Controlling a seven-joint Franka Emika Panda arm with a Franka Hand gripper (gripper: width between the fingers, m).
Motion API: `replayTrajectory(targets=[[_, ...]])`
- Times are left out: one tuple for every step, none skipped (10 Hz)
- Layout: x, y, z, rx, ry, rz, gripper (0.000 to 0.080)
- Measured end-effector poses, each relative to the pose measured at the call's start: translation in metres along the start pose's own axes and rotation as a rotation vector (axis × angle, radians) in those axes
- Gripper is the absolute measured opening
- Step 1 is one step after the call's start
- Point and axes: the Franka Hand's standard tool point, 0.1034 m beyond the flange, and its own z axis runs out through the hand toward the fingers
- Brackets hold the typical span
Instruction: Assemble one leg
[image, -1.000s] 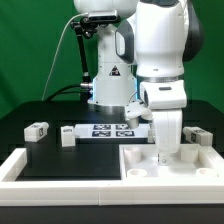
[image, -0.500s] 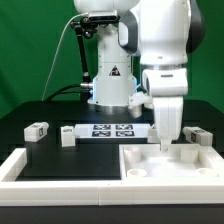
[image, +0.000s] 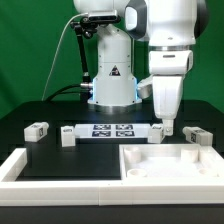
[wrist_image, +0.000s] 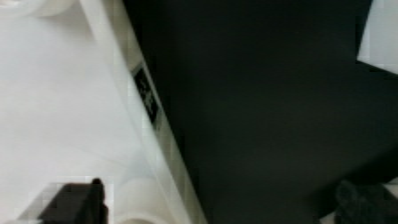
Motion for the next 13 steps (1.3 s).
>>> replayTrajectory(targets=[[0.0,0.0,0.0,0.0,0.0,0.104,0.0649],[0.0,0.0,0.0,0.0,0.0,0.148,0.0649],[0.001,-0.001,0.0,0.002,0.002,0.262,0.0649],[0.008,-0.013,0.001,-0.003,0.018,0.491,0.0649],[0.016,-0.026,0.002,0.004,0.011,0.613,0.0649],[0.023,-0.032,0.002,0.009,0.013,0.681,0.0649],[0.032,-0.039,0.003,0.018,0.014,0.821,0.0649],[0.041,-0.046,0.004,0.024,0.015,0.901,0.0649],[0.047,-0.052,0.005,0.028,0.007,0.882,0.0649],[0.052,-0.056,0.005,0.032,-0.002,0.869,0.0649],[0.05,-0.055,0.005,0.033,-0.004,0.87,0.0649],[0.046,-0.059,0.006,0.054,-0.054,0.868,0.0649],[0.045,-0.06,0.004,0.083,-0.123,0.864,0.0649]])
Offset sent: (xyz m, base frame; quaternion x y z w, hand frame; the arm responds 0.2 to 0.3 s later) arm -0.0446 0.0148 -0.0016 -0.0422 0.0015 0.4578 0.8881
